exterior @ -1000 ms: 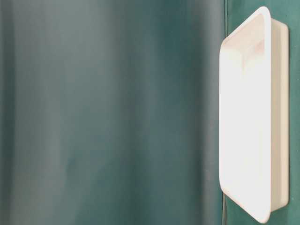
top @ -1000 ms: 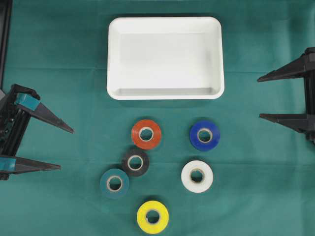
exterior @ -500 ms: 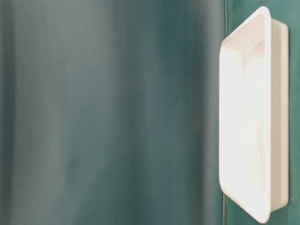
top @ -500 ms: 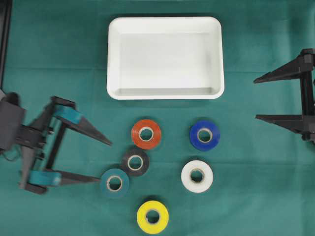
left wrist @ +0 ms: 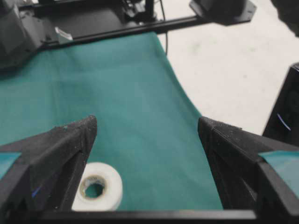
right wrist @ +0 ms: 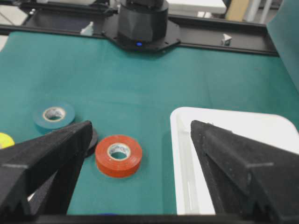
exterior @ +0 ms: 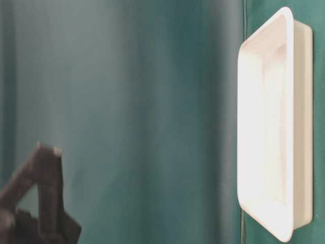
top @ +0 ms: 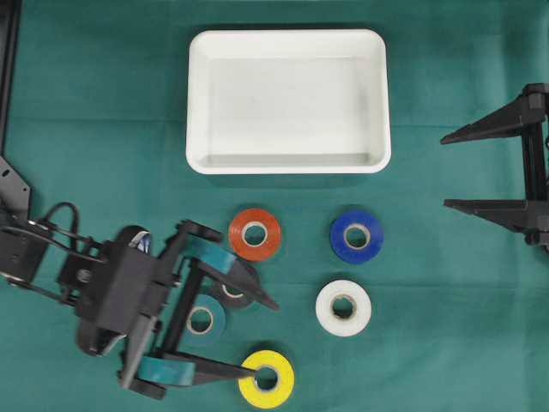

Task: Pick up the tape from a random location and place it into the white case.
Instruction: 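Lower the open left gripper over the yellow tape roll's hole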

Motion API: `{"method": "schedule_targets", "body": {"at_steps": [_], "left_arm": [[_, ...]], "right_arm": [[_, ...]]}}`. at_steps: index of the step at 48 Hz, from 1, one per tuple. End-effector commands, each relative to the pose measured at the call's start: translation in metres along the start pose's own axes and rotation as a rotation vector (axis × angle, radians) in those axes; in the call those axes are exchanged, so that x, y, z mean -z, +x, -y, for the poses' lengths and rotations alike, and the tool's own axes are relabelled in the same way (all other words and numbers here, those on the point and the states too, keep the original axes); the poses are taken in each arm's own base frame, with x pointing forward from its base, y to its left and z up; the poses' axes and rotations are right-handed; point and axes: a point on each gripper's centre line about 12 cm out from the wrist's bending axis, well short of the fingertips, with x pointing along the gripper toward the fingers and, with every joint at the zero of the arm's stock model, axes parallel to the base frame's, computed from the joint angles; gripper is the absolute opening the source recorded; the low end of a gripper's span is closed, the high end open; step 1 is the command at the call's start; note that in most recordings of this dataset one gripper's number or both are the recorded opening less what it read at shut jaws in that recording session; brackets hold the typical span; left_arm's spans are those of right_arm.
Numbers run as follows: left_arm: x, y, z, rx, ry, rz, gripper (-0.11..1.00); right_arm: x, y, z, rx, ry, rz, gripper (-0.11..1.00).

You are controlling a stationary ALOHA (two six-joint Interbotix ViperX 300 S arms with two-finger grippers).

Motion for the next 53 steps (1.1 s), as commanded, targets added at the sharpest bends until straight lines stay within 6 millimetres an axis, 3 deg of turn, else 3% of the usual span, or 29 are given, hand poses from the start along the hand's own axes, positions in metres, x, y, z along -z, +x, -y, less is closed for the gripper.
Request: {"method": "schedule_targets", "body": {"at_steps": [1,23,43,53], "left_arm": [[-0.017,0.005,0.001,0.001,0.000,0.028,1.00],[-0.013,0.012,0.001,0.000,-0.026,-0.052,1.00],[-0.004,0.050,-0.001,-0.009,-0.025,-0.505,1.00],[-0.005,0.058,-0.002,-0.014,-0.025,-0.667,1.00]], "right_arm": [[-0.012,0.002,0.000,-0.001,0.000,0.035,0.90],[-0.014,0.002,-0.001,-0.001,-0.003,0.035,0.90],[-0.016,0.002,-0.001,-0.001,-0.002,0.014,0.90],[-0.015,0.002,-0.001,0.000,-0.002,0.009,0.90]]}}
